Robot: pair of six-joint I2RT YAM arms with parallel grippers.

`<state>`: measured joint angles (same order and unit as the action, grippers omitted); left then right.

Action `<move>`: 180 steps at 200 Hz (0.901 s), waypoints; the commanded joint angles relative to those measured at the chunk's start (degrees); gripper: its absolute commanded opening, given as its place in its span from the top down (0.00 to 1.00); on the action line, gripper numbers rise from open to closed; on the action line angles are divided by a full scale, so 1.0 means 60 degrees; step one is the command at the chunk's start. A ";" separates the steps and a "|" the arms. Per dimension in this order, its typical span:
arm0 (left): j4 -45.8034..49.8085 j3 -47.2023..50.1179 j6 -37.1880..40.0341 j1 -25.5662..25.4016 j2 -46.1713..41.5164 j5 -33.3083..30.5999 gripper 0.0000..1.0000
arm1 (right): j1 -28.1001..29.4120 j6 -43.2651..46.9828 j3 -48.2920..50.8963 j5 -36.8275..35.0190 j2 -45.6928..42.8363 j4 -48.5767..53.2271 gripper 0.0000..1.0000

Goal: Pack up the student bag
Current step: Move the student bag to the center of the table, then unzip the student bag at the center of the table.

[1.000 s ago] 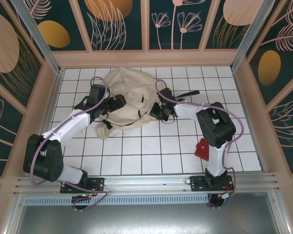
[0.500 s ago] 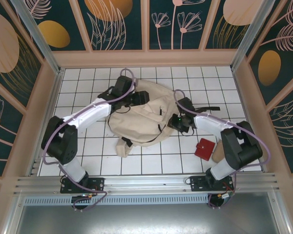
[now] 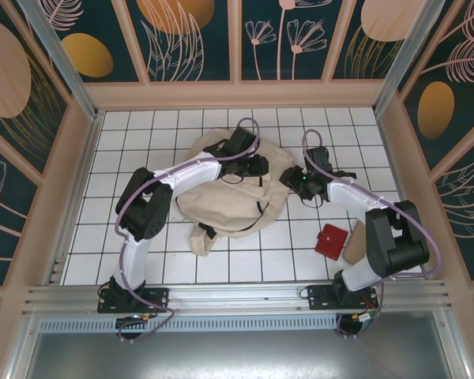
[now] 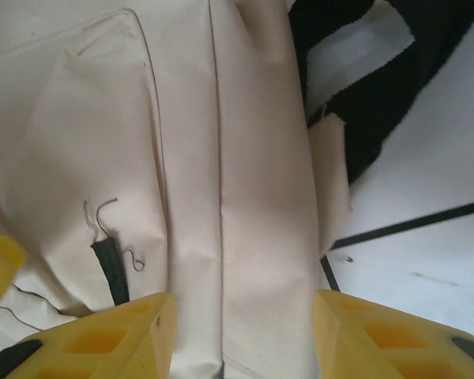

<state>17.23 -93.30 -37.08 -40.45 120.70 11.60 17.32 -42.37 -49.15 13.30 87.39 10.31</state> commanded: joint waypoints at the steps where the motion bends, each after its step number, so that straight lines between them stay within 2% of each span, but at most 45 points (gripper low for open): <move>1: 0.1076 -0.0710 -0.0017 0.0031 0.0535 -0.0397 0.66 | -0.0215 -0.0145 -0.0253 0.0652 0.0362 -0.0587 0.52; 32: 0.1183 -0.0889 -0.0023 0.0020 0.0836 0.0257 0.68 | -0.0321 -0.0067 -0.0310 0.0891 0.0755 -0.0547 0.52; 86: 0.1141 -0.0945 -0.0005 -0.0026 0.1191 0.1074 0.78 | -0.0325 0.0176 -0.0434 0.1088 0.1467 -0.0418 0.53; 154: 0.1257 -0.1051 -0.0004 -0.0088 0.1531 0.1008 0.78 | -0.0316 0.0396 -0.0598 0.1229 0.1820 -0.0428 0.55; 180: 0.1273 -0.1022 0.0027 -0.0100 0.1577 0.0850 0.84 | -0.0316 0.0440 -0.0604 0.1137 0.1775 -0.0359 0.56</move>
<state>22.65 -98.48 -37.08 -40.58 128.09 16.67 15.44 -40.82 -51.35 19.25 97.23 7.88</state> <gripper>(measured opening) 0.194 0.445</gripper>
